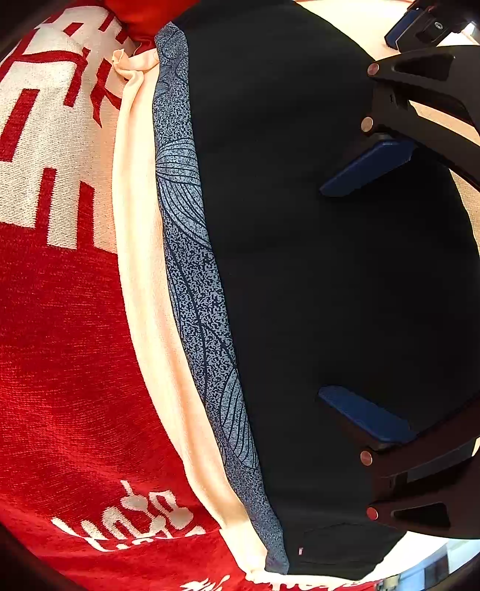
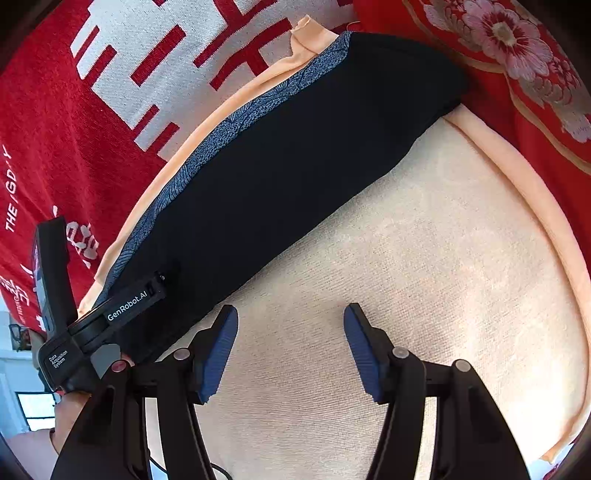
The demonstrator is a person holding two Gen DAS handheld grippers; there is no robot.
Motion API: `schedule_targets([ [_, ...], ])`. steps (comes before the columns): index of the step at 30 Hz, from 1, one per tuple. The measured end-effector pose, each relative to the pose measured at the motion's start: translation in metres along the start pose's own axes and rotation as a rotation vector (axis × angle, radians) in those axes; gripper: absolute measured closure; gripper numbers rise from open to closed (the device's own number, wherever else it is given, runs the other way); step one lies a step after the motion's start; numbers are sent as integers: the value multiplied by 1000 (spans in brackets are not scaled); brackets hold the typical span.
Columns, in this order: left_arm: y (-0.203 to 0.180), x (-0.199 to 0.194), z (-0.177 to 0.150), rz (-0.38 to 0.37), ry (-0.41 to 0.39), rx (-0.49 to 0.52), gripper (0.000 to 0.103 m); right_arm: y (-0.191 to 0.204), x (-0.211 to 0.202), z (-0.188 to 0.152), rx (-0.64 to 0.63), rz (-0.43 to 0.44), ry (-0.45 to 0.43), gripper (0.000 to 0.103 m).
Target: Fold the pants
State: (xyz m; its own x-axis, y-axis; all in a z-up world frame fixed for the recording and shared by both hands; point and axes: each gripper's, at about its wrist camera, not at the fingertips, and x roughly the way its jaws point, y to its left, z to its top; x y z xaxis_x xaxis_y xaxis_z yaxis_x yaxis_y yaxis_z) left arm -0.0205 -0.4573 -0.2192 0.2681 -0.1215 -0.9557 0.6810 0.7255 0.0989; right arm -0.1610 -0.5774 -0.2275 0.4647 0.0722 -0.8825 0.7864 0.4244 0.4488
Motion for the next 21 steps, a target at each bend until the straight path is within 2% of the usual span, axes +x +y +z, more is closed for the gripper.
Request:
schedule_targets([
  [21, -2, 0, 2, 15, 7, 6, 0, -1, 2, -3, -4, 10, 1, 37],
])
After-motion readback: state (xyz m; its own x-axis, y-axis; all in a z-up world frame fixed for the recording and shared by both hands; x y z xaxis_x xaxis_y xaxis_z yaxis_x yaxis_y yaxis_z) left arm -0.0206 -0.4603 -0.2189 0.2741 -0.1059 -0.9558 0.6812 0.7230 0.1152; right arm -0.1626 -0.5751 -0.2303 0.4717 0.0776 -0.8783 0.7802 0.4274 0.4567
